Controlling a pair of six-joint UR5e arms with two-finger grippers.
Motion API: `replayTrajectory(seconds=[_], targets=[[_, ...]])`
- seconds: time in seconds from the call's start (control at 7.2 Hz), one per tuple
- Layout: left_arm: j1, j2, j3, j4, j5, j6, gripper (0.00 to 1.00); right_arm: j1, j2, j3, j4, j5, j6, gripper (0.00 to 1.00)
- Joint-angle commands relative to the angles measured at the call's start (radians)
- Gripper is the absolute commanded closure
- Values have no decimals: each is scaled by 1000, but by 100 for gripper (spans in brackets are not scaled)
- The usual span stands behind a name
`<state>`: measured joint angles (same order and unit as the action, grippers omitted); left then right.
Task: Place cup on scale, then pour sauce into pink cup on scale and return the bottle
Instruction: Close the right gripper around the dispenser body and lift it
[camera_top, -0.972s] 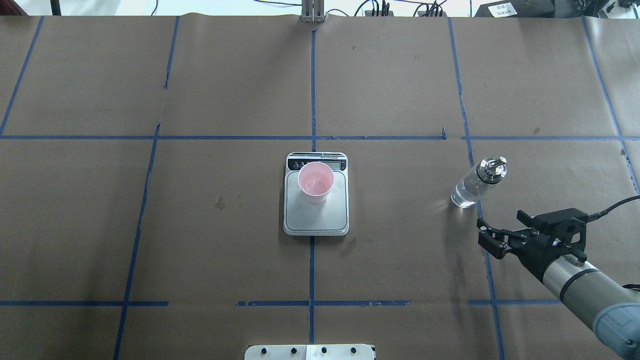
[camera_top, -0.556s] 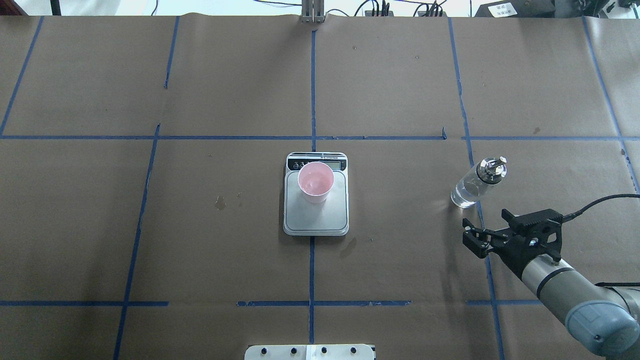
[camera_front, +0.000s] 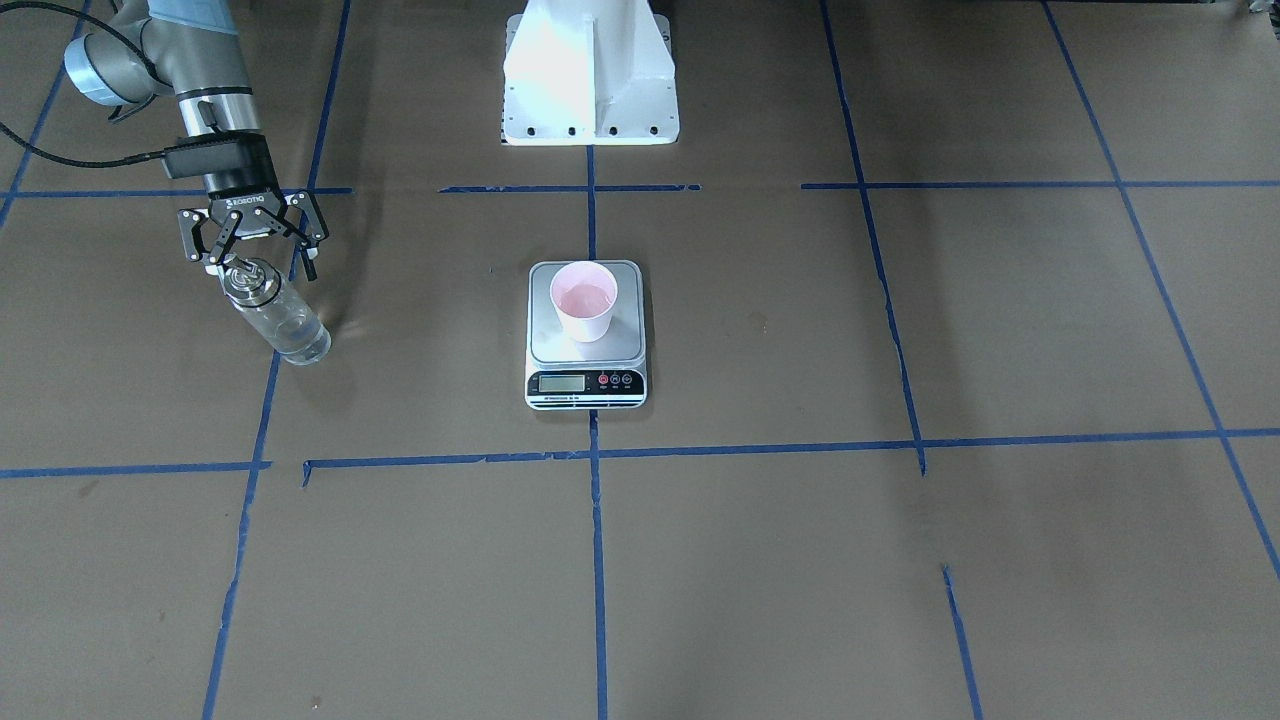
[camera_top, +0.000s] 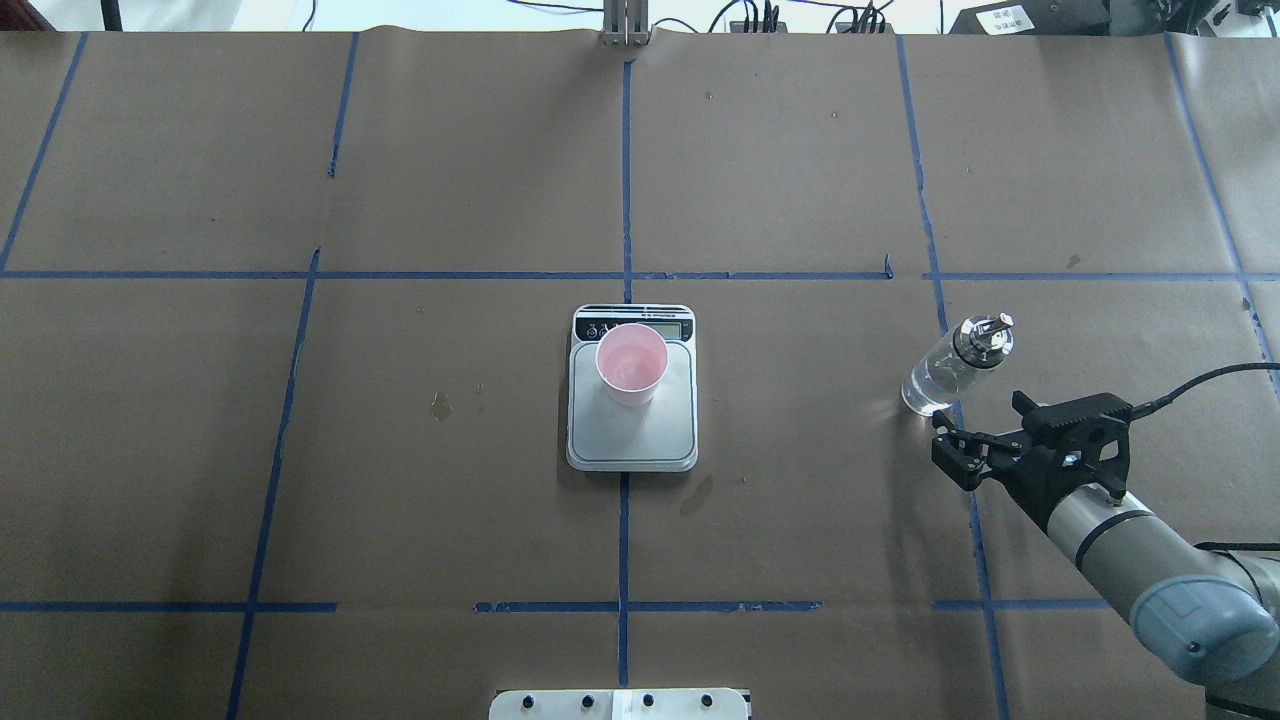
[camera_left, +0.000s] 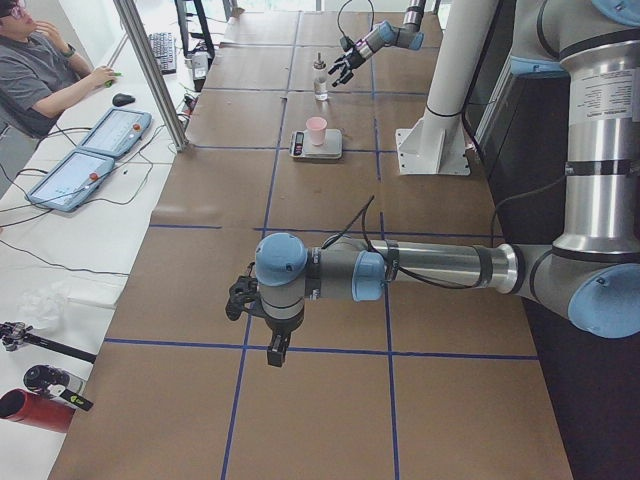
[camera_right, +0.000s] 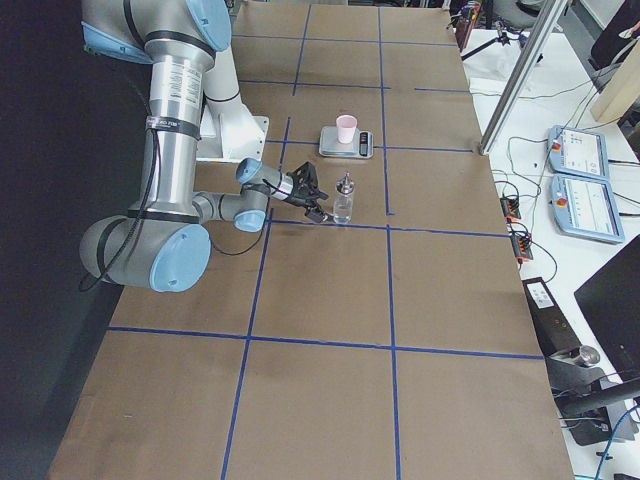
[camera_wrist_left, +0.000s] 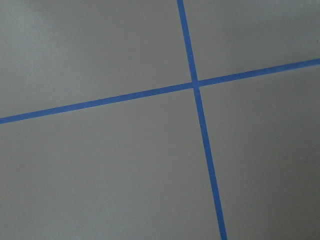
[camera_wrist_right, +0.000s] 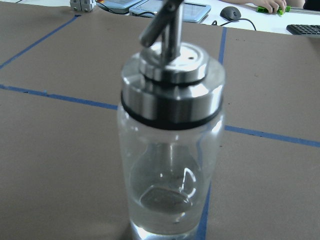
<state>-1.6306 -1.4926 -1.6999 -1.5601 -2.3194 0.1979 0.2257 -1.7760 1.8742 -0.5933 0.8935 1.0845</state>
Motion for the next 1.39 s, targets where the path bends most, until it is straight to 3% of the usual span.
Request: replayTrajectory(seconds=[0.0,0.69,1.25], targets=[[0,0,-1,-1,0,0,0,33,50,-24,-2,2,-25,0],[0,0,-14,0,2,0,0,64,67,-41,-2,4,-40,0],[0,0,-12,0,2,0,0,90,171,-150,3,4,-78,0]])
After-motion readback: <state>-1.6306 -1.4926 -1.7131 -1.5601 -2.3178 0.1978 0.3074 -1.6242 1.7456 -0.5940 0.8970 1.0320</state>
